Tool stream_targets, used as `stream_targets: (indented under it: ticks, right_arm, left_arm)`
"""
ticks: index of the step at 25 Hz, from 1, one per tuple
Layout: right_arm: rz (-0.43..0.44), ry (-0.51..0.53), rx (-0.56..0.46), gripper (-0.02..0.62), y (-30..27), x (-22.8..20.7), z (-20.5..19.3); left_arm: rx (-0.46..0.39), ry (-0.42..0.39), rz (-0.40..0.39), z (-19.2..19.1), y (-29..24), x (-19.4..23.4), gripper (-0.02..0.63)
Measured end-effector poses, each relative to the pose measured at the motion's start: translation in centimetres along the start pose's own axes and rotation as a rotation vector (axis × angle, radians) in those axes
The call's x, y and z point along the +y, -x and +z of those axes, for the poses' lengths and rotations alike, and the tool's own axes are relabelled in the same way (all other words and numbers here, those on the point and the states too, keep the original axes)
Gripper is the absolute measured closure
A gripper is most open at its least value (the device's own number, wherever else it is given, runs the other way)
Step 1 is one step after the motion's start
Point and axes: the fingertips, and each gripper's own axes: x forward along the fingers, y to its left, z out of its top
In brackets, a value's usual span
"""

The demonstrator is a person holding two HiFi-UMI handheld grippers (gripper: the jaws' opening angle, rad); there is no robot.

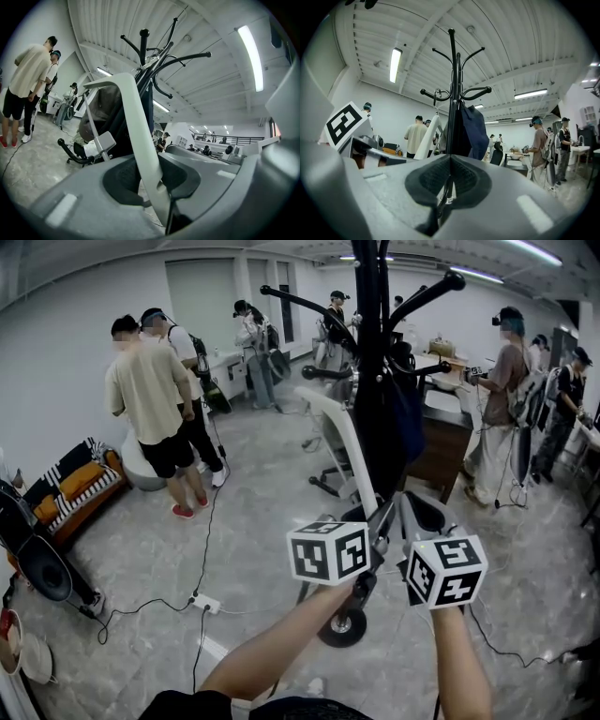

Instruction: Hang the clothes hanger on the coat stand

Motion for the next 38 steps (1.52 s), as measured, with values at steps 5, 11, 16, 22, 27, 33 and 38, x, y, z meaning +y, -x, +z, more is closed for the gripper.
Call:
stream_targets:
  ticks: [5, 11, 16, 22, 27, 33, 38]
  right_arm:
    - [-0.002, -0.005, 0.005, 0.595, -0.9, 0.0, -0.3]
    - [0.002, -0.01, 0.007, 0.595, -1.4, 0.6, -0.6]
    - [0.001, -0.011, 0.012, 0.594, -1.4, 0.9, -1.0]
    - [-0.004, -0.015, 0.019, 0.594, -1.2, 0.8, -1.2]
    - [-0.003, -0.018, 0.021, 0.594, -1.5, 0.8, -1.4]
    - [0.002, -0.023, 0.024, 0.594, -1.6, 0.6, -1.8]
    - [0.004, -0.024, 0.021, 0.594, -1.6, 0.4, -1.7]
  left_arm:
    - [0.003, 0.013, -0.001, 0.0, -0.4, 0.9, 0.512]
    - [0.009, 0.019, -0.003, -0.3, -0.3, 1.4, 0.512]
    - [0.016, 0.019, -0.001, -0.7, -0.1, 1.7, 0.512]
    - [0.022, 0.034, -0.001, -1.0, 0.0, 1.6, 0.512]
    - [0.02, 0.031, -0.007, -1.0, -0.3, 1.9, 0.512]
    - [0.021, 0.028, -0.012, -1.1, -0.5, 2.1, 0.512]
    - [0.023, 0.026, -0.046, -1.0, -0.7, 1.4, 0.512]
